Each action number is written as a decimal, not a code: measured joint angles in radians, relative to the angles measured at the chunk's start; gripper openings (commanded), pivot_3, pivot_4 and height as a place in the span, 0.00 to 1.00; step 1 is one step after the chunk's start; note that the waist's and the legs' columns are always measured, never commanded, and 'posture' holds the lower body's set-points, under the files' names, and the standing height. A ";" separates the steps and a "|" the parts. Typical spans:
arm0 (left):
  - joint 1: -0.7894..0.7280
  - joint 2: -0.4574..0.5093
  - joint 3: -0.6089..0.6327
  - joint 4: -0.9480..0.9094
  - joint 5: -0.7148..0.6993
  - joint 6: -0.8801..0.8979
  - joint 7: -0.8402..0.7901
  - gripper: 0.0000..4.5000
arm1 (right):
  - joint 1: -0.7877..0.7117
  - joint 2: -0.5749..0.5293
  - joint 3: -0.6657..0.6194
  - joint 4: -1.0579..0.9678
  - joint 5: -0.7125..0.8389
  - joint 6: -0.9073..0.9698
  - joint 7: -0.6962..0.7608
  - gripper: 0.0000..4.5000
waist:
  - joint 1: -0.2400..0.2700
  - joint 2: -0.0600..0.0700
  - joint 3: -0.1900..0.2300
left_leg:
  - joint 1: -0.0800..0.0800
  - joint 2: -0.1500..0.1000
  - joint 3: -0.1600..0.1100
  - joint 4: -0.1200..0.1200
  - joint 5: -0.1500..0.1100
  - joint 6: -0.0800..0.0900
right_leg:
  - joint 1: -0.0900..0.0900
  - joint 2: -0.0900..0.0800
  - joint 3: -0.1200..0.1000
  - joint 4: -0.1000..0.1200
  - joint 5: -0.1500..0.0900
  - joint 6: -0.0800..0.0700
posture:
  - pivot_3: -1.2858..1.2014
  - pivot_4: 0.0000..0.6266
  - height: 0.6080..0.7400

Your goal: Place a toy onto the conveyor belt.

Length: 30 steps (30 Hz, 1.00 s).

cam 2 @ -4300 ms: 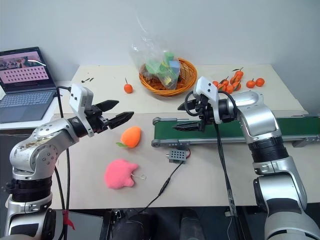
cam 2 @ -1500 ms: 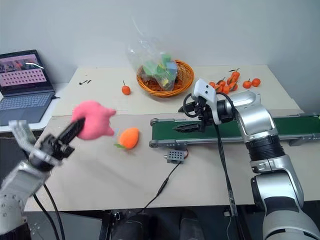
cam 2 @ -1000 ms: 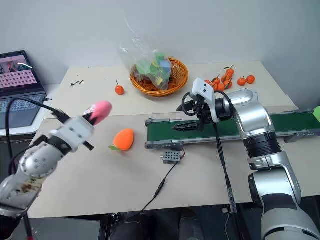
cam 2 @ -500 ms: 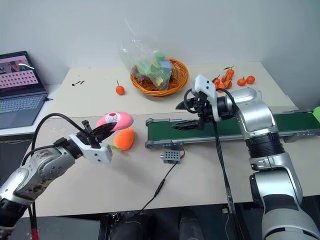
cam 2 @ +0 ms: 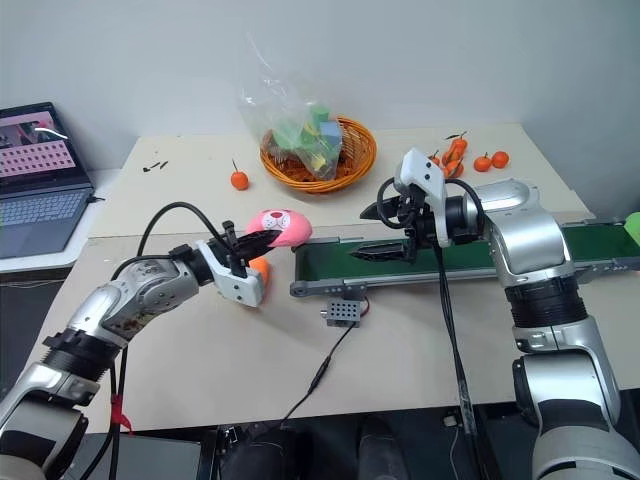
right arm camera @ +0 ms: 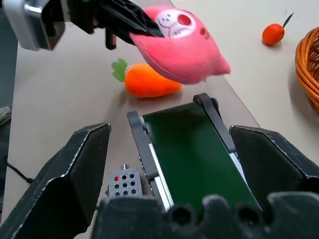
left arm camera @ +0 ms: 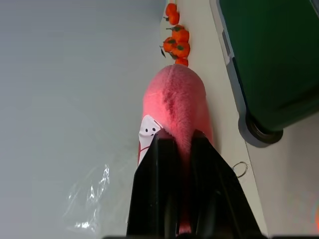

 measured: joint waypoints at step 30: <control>-0.037 -0.257 0.060 -0.086 -0.751 0.546 -0.573 0.99 | 0.109 -0.093 -0.057 -0.189 0.073 0.119 -0.134 1.00 | -0.002 0.000 0.000 | -0.004 0.000 0.002 0.010 -0.003 0.005 | -0.001 -0.001 0.000 0.003 0.001 0.002 | 0.52 0.24 1.00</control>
